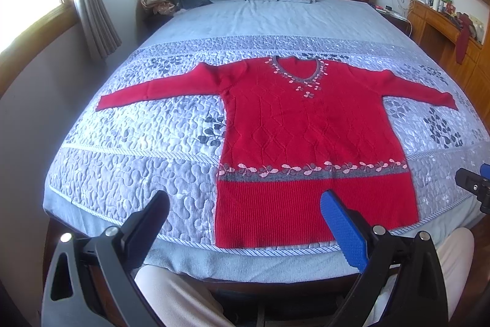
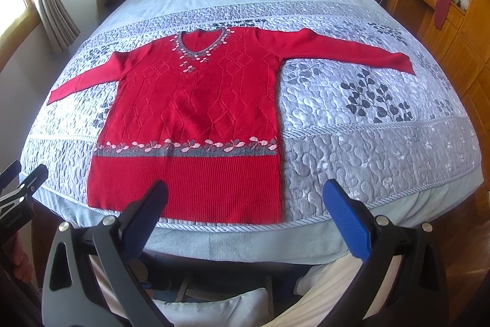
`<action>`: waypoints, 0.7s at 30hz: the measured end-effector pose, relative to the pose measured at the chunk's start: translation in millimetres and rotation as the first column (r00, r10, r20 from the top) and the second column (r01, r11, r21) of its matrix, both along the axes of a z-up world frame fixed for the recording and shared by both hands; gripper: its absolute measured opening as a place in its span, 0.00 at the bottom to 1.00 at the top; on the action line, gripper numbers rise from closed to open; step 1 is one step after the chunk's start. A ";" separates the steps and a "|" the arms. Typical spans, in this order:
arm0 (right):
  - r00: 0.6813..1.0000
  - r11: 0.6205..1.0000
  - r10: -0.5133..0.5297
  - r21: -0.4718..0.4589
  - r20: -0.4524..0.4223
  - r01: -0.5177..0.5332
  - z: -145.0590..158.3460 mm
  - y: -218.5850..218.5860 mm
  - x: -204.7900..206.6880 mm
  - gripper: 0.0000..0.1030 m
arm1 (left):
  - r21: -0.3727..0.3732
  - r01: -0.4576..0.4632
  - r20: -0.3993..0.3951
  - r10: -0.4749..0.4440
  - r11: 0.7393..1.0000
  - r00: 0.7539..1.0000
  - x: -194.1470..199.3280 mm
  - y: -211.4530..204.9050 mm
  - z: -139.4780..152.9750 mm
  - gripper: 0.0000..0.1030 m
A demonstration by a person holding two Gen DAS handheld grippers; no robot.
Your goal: Fold small clothes
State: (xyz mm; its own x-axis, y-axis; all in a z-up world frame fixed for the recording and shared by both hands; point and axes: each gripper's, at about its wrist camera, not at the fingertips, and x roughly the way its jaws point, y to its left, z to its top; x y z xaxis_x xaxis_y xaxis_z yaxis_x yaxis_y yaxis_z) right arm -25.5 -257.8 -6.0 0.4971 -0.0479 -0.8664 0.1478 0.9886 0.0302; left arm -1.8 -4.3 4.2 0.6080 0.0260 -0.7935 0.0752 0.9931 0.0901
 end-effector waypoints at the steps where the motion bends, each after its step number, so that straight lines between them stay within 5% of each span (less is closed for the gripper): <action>1: 1.000 1.000 0.001 0.000 0.001 -0.001 0.1 0.4 -0.1 0.97 | 0.000 0.001 0.000 -0.001 1.000 1.000 0.1 0.0 0.0 0.96; 21: 1.000 1.000 0.003 0.002 0.002 -0.003 1.3 -0.6 1.0 0.97 | 0.011 0.007 -0.001 -0.007 1.000 1.000 0.0 -2.6 -0.4 0.96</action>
